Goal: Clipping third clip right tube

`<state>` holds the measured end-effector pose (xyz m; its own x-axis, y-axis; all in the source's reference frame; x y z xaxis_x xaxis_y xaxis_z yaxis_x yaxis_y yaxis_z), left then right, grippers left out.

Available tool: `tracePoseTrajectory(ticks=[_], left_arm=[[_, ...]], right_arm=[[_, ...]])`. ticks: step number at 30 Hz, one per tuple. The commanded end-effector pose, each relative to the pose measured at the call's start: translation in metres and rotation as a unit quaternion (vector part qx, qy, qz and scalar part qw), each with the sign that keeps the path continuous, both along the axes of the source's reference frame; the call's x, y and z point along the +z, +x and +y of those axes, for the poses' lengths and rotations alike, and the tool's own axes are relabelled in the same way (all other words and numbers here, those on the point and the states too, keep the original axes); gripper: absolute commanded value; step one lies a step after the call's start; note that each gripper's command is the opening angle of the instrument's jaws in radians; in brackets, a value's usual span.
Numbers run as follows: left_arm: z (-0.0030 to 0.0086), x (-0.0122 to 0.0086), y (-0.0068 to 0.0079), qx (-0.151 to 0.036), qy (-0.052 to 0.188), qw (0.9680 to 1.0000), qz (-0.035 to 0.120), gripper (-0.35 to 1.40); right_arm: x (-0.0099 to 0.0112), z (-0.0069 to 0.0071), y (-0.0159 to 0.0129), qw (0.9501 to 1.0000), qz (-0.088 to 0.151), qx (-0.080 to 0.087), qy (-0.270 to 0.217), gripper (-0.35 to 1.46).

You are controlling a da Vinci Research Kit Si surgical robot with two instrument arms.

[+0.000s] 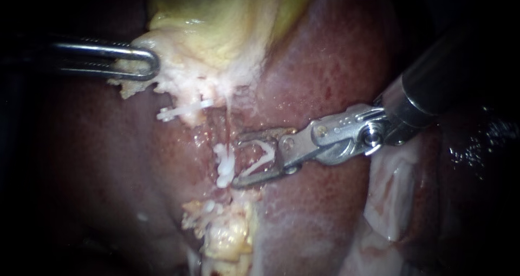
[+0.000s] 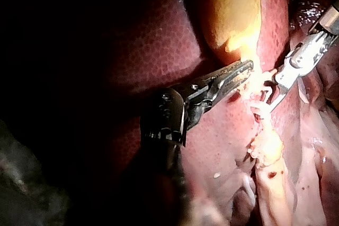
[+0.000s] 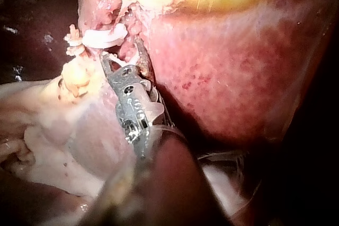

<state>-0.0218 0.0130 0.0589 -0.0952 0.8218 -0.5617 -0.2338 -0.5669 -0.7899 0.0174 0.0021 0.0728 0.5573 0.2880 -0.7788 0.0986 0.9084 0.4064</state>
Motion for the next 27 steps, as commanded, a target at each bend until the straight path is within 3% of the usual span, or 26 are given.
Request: tracePoseTrajectory(ticks=[1, 6, 13, 17, 21, 27], left_arm=[[0.0000, 0.0000, 0.0000, 0.000, 0.000, 1.0000, 0.000, -0.35], [0.0000, 0.0000, 0.0000, 0.000, 0.000, 1.0000, 0.000, -0.35], [0.0000, 0.0000, 0.0000, 0.000, 0.000, 1.0000, 0.000, -0.35], [0.0000, 0.0000, 0.0000, 0.000, 0.000, 1.0000, 0.000, -0.35], [0.0000, 0.0000, 0.0001, 0.000, 0.000, 1.0000, 0.000, -0.35], [-0.0001, 0.0001, 0.0001, 0.000, 0.000, 1.0000, 0.000, -0.35]], right_arm=[[-0.0002, 0.0001, -0.0002, 1.0000, 0.001, -0.001, 0.000, 0.46], [-0.0016, 0.0010, -0.0016, 0.9998, 0.016, 0.004, 0.005, 0.46], [-0.0028, 0.0021, -0.0031, 0.9968, 0.032, 0.038, 0.063, 0.46], [-0.0030, 0.0024, -0.0031, 0.9893, 0.055, 0.058, 0.122, 0.46], [-0.0033, 0.0027, -0.0032, 0.9816, 0.076, 0.065, 0.163, 0.46], [-0.0040, 0.0036, -0.0033, 0.9743, 0.090, 0.079, 0.191, 0.46]])
